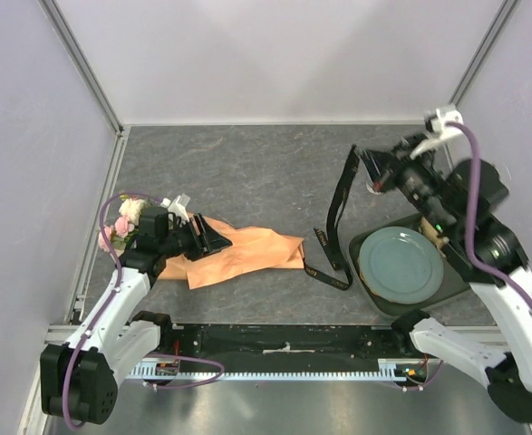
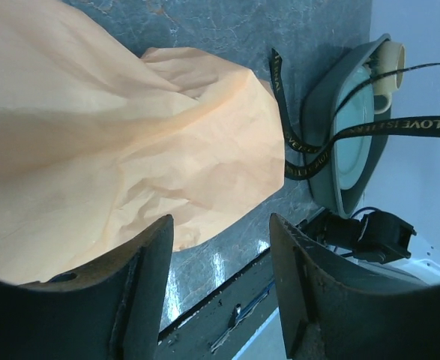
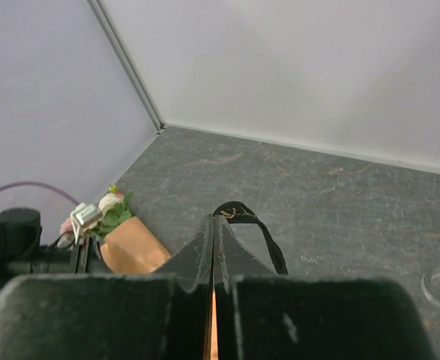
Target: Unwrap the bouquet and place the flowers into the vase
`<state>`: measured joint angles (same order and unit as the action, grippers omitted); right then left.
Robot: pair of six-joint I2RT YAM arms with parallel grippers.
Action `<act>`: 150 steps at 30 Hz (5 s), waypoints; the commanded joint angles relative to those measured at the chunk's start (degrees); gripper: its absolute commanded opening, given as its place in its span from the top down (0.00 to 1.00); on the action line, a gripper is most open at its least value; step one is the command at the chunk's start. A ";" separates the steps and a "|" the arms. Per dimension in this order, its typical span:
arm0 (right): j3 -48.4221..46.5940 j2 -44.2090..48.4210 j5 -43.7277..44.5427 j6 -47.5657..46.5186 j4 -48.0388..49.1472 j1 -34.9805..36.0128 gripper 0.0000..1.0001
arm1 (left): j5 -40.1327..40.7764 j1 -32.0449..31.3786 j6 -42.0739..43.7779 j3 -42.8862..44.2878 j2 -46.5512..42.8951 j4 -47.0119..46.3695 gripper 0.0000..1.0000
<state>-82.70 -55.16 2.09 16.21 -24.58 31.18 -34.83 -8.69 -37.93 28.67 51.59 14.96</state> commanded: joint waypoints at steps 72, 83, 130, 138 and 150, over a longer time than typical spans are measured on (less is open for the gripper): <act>30.50 -41.42 29.12 20.19 31.76 48.89 0.13 | -1.38 0.34 11.48 16.69 -11.60 15.45 0.14; 26.27 -51.44 33.52 21.75 39.51 44.68 0.11 | 2.57 0.34 6.56 13.61 -15.65 13.79 0.14; 49.74 -4.71 13.91 10.25 35.22 22.08 0.04 | 14.82 13.16 4.68 31.17 20.49 3.62 0.00; 50.71 0.22 7.67 10.87 33.64 22.08 0.03 | 13.91 23.36 14.64 41.47 30.66 13.35 0.00; 51.23 12.35 12.67 6.65 22.66 21.91 0.02 | -3.04 24.68 10.43 39.55 42.64 4.31 0.17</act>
<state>-31.90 -46.70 11.88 25.08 2.13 53.36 -29.43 16.01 -26.20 70.72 97.49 26.02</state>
